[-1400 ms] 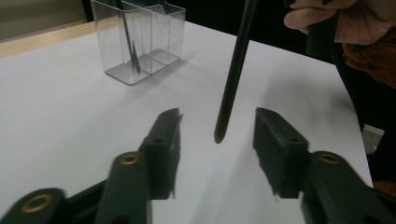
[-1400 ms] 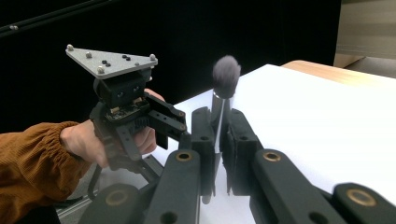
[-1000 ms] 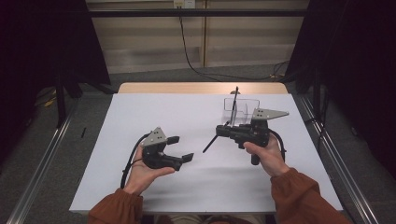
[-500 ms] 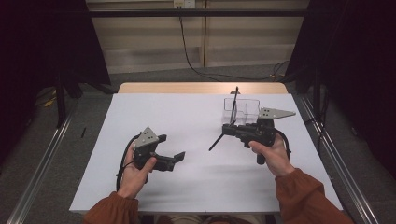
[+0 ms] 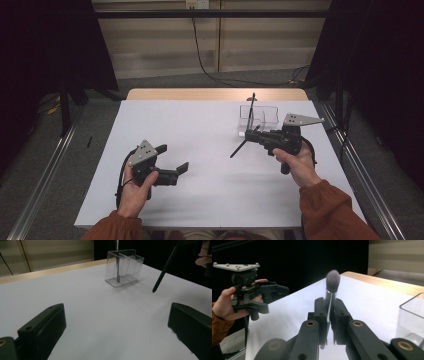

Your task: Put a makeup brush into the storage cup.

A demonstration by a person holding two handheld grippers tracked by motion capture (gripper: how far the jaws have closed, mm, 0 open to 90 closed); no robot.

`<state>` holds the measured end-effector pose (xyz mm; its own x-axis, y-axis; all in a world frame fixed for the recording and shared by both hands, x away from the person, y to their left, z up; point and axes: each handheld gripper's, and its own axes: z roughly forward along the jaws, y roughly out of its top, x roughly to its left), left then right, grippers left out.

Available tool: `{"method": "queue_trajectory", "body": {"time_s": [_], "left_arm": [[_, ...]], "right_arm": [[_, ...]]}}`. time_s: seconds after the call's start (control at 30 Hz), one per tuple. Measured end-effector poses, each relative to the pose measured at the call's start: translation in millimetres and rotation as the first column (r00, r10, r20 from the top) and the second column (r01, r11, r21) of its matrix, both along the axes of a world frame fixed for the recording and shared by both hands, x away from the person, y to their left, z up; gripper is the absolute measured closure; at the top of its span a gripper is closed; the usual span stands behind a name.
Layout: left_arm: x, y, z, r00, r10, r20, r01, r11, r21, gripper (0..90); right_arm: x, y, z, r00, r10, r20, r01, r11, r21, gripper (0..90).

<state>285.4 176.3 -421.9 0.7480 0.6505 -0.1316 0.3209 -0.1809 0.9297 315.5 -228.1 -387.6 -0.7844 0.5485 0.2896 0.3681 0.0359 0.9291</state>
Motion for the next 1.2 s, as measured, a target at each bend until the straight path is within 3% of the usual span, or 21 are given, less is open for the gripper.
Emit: {"method": "queue_trajectory", "body": {"time_s": [0.17,0.4,0.7,0.8,0.9,0.97,1.2], "left_arm": [[-9.8,9.6,0.4,0.9998,-0.011,0.019,0.011,0.9999,0.005,2.3],[-20.8,22.2,0.2,0.9994,0.016,0.029,-0.016,0.9998,-0.015,2.3],[-30.2,38.7,-7.7,0.9973,0.060,0.042,-0.060,0.9982,-0.001,1.9],[-31.4,42.5,-8.6,0.9954,0.085,0.045,-0.085,0.9964,-0.005,2.0],[-35.4,45.8,-11.3,0.9938,0.106,0.034,-0.104,0.9935,-0.045,2.1],[-37.8,46.6,-13.0,0.9925,0.116,0.037,-0.115,0.9931,-0.024,2.5],[-42.4,51.2,-15.6,0.9925,0.113,0.047,-0.111,0.9928,-0.046,2.7]], "right_arm": [[3.3,-6.2,1.5,0.9998,-0.018,-0.003,0.018,0.999,-0.027,83.4],[9.6,-15.9,11.6,0.9988,-0.049,0.007,0.049,0.998,-0.030,83.4],[19.8,-30.2,21.3,0.9956,-0.092,0.019,0.093,0.995,-0.033,83.3],[23.2,-34.0,24.6,0.9940,-0.107,0.022,0.108,0.993,-0.038,83.3],[26.3,-36.7,28.9,0.9927,-0.118,0.028,0.119,0.992,-0.041,83.3],[28.5,-38.1,31.8,0.9917,-0.124,0.034,0.126,0.991,-0.047,83.3],[38.7,-40.8,39.2,0.9879,-0.148,0.046,0.151,0.987,-0.051,83.4]]}}
